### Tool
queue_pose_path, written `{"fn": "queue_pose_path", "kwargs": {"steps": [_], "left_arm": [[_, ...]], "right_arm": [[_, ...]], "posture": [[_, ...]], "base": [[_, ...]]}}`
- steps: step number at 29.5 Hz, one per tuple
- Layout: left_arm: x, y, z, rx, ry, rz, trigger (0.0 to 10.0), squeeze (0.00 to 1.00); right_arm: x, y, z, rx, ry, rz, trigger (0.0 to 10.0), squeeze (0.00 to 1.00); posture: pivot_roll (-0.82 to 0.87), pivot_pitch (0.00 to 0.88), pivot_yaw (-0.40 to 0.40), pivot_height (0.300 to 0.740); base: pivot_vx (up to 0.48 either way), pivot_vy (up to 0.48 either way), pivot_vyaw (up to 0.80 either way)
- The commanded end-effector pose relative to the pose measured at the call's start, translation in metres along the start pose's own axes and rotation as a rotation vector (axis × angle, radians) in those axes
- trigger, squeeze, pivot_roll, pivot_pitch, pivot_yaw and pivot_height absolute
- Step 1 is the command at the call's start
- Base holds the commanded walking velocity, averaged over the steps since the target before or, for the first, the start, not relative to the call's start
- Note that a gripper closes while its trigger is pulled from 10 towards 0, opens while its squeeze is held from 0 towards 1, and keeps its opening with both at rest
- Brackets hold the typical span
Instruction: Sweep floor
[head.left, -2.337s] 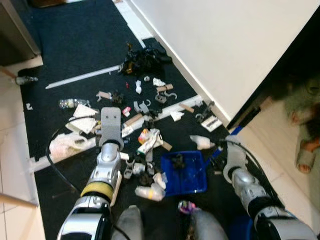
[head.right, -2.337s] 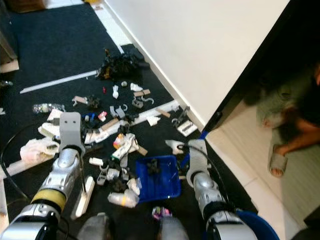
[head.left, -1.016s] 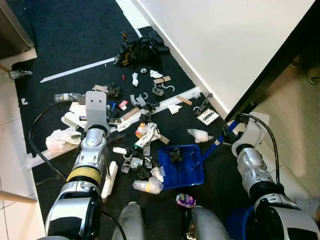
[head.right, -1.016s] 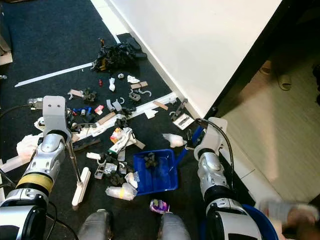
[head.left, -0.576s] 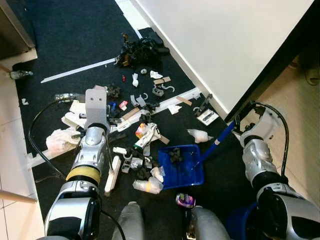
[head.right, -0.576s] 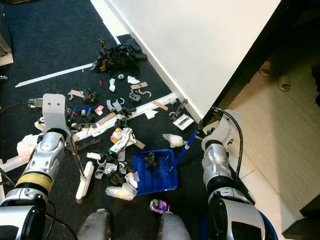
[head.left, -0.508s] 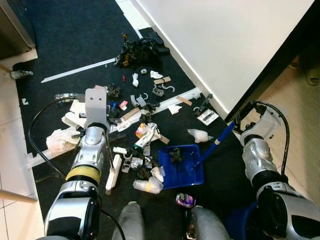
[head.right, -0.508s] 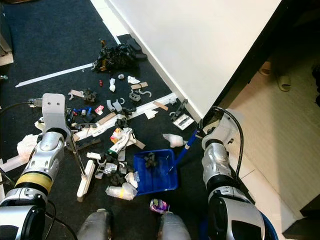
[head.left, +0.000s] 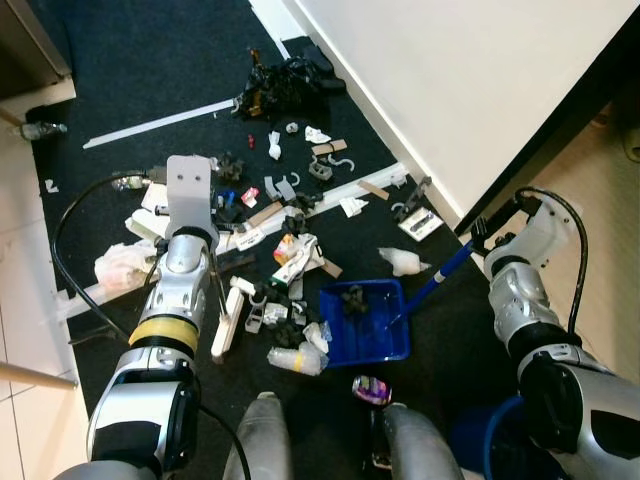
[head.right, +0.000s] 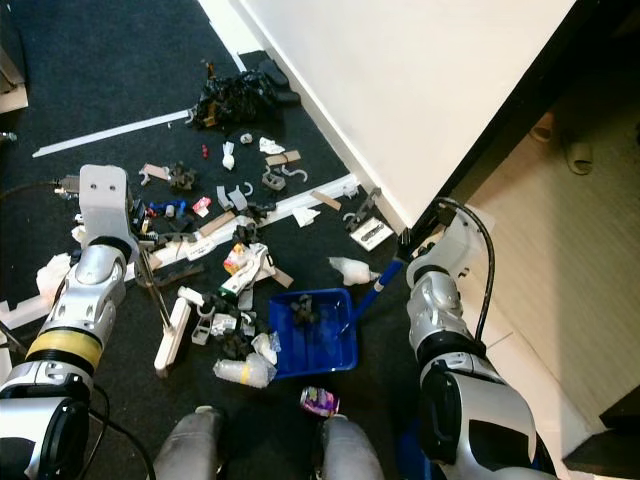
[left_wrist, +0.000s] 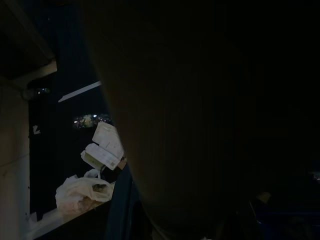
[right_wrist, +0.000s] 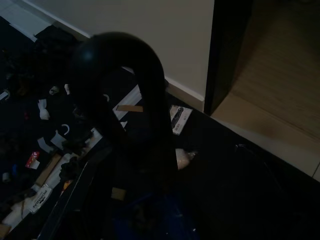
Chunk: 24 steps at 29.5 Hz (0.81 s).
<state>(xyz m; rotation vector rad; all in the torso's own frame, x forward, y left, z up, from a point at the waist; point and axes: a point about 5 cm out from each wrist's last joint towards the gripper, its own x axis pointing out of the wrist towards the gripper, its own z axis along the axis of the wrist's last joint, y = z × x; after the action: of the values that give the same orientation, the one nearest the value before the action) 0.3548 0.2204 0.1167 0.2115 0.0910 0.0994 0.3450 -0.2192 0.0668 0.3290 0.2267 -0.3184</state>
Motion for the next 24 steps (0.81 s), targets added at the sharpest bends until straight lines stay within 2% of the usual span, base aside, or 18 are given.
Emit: {"fn": "queue_pose_path", "kwargs": {"steps": [1,11,15,24], "left_arm": [[0.002,0.004,0.01,0.031,-0.039,-0.009,10.0,0.0],[0.007,0.007,0.027,0.051,-0.081,-0.052,10.0,0.0],[0.007,0.009,0.032,0.051,-0.101,-0.055,10.0,0.0],[0.007,0.011,0.038,0.043,-0.131,-0.061,10.0,0.0]], "right_arm": [[-0.002,-0.011,-0.006,0.015,0.029,-0.031,10.0,0.0],[0.002,-0.016,0.01,0.06,-0.03,-0.066,10.0,0.0],[0.004,-0.017,0.015,0.116,-0.046,-0.08,10.0,0.0],[0.008,-0.006,0.027,0.143,-0.074,-0.02,10.0,0.0]], "posture": [[0.18,0.238,-0.066,0.74],[0.21,0.289,-0.042,0.74],[0.23,0.305,-0.04,0.74],[0.23,0.309,-0.048,0.74]], "base": [[0.0,0.0,0.0],[0.0,0.0,0.0],[0.0,0.0,0.0],[0.0,0.0,0.0]]}}
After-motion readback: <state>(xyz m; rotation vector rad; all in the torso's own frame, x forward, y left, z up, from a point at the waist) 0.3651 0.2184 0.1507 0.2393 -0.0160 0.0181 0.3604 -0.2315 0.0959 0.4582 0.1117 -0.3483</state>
